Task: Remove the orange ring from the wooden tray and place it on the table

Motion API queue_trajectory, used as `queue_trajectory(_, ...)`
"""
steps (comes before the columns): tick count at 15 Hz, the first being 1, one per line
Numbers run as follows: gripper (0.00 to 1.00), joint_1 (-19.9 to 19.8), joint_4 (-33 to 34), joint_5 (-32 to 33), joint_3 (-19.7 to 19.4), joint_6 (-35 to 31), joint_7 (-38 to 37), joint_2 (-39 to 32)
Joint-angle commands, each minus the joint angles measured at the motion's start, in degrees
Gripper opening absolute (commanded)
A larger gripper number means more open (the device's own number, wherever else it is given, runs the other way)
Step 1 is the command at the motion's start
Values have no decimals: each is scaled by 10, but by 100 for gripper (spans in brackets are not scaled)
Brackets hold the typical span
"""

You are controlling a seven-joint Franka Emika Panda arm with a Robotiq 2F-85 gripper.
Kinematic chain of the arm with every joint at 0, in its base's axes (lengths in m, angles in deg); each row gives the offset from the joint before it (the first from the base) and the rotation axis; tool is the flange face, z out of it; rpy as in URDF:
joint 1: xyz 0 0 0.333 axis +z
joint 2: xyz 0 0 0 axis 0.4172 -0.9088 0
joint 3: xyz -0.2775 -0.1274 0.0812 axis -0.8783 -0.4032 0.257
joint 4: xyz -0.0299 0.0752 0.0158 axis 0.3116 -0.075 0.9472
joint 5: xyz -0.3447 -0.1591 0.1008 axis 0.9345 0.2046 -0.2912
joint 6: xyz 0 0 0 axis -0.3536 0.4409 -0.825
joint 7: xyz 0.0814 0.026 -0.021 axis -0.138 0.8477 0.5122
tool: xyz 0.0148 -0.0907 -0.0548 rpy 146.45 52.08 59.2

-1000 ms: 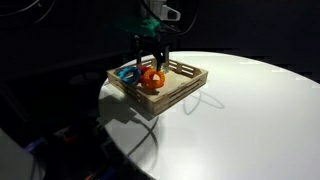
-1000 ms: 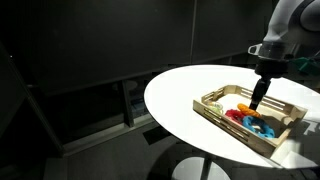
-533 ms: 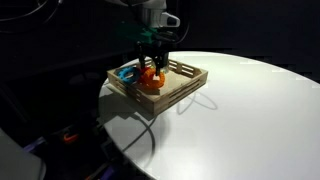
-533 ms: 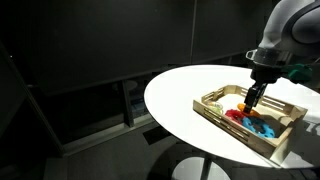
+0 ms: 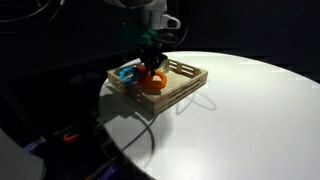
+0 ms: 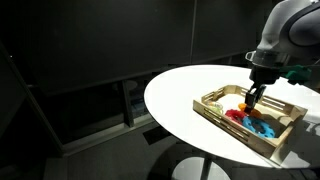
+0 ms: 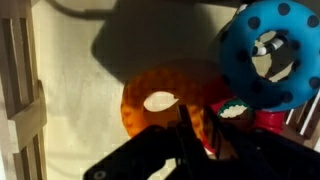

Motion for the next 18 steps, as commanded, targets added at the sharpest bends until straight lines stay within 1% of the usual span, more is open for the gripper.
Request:
queue_trajectory(1, 2, -13, 13, -5, 2, 4, -13, 0)
queue_trajectory(2, 2, -16, 14, -9, 1, 5, -12, 5)
queue_trajectory(3, 5, -20, 17, -12, -1, 8, -9, 10)
queue_trajectory(4, 4, -25, 20, -14, -4, 12, -6, 18)
queue_trajectory(5, 4, -30, 24, -14, -7, 14, -5, 23)
queue_trajectory(10, 5, -55, 48, 16, -28, 25, -14, 60)
queue_trajectory(18, 5, -101, 34, 111, -60, 68, -37, 119)
